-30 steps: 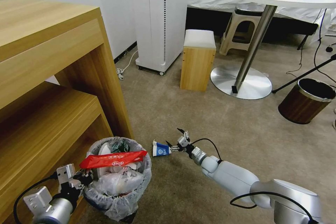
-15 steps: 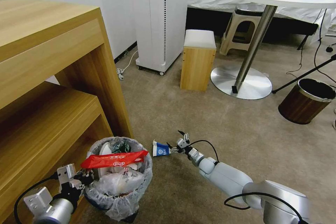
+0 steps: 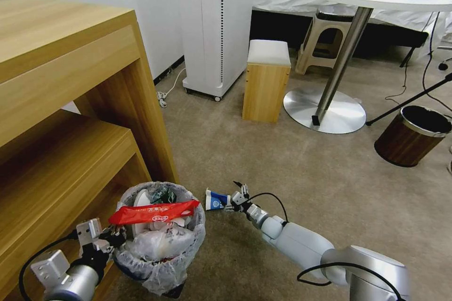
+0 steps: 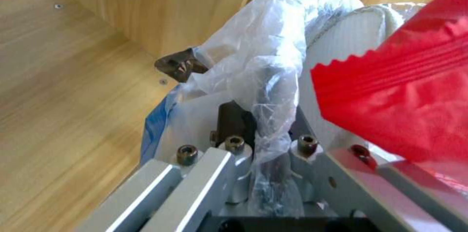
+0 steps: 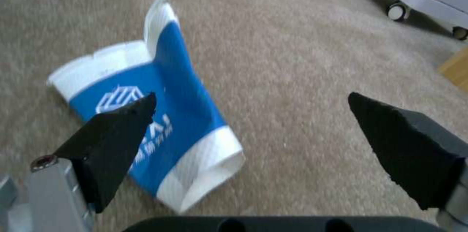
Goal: Pick up the trash bin and place the garbage on the floor into it.
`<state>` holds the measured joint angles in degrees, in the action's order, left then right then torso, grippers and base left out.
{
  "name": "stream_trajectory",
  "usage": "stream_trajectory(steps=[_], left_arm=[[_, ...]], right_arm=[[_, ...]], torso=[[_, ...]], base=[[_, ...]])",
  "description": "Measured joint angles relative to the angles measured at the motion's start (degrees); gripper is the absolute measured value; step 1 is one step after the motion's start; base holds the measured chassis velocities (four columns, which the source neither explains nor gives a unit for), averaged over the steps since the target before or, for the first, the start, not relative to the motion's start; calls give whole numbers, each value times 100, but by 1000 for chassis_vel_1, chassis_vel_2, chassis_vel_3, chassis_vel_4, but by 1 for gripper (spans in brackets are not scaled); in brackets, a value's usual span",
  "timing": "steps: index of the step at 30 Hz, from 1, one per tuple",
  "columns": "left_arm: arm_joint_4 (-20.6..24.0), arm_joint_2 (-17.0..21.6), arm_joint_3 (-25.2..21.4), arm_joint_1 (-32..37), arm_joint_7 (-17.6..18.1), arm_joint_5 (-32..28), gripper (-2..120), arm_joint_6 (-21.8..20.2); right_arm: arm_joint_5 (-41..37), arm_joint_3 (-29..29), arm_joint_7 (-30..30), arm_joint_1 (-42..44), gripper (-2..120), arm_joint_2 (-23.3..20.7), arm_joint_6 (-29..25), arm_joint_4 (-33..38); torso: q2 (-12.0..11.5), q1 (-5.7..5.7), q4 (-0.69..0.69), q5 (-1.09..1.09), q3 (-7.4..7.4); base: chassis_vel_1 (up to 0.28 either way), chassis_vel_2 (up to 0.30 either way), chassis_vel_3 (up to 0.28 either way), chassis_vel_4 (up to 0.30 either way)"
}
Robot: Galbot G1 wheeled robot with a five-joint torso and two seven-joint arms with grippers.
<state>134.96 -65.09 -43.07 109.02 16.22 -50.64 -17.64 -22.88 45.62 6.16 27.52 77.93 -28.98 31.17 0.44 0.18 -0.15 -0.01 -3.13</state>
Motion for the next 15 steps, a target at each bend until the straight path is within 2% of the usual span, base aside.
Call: stream_trajectory(steps=[15], left_arm=[[106,-85,34,75,-48,22,3,43]], right_arm=[[21,-8,-105,-41,99,210,422,-231]], torso=[[0,0,1,1,0]], base=[[0,0,0,0]])
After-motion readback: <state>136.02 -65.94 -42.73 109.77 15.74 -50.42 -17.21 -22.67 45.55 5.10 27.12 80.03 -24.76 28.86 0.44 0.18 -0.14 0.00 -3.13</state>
